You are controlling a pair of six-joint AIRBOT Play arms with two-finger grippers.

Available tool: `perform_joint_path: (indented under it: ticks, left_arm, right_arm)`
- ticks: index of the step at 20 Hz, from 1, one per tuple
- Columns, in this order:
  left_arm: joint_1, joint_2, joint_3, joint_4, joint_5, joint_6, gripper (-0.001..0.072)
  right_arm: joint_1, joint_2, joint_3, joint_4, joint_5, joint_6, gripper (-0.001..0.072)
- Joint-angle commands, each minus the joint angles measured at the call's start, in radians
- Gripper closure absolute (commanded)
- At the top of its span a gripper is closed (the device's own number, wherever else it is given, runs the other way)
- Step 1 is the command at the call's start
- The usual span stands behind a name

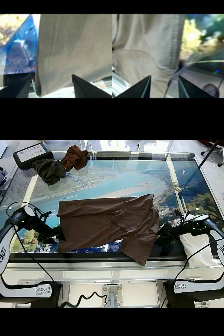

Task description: Fold the shirts.

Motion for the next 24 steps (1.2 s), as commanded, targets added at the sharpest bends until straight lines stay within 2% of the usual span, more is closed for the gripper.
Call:
perform_joint_path:
  ticks: [1, 8, 13, 14, 15, 16, 19, 24]
  left_arm:
    - [0.0, 0.001, -0.001, 0.0, 0.003, -0.002, 0.014]
    - [0.0, 0.001, -0.001, 0.0, 0.006, -0.002, 0.014]
    - [0.0, 0.001, -0.001, 0.011, 0.0, 0.002, 0.014]
    - [0.0, 0.001, -0.001, 0.012, -0.001, 0.002, 0.014]
    - [0.0, 0.001, -0.001, 0.012, -0.002, 0.002, 0.014]
    - [0.0, 0.001, -0.001, 0.013, -0.001, 0.002, 0.014]
    - [0.0, 0.001, -0.001, 0.058, -0.006, -0.001, 0.014]
    - [0.0, 0.001, -0.001, 0.1, -0.121, -0.045, 0.0139]
  right_arm:
    - [0.0, 0.001, -0.006, -0.022, -0.012, 0.027, 0.0311]
    - [0.073, -0.007, -0.006, 0.066, -0.148, 0.027, 0.0311]
    - [0.132, -0.057, -0.006, 0.082, -0.156, 0.04, 0.0317]
    - [0.132, -0.057, -0.005, 0.085, -0.156, 0.039, 0.0436]
    - [0.13, -0.057, -0.005, 0.082, -0.155, 0.035, 0.0644]
    - [0.13, -0.057, -0.005, 0.08, -0.155, 0.031, 0.0673]
    - [0.13, -0.057, -0.005, 0.073, -0.15, 0.031, 0.0673]
    - [0.13, -0.056, -0.005, 0.06, -0.143, 0.025, 0.0673]
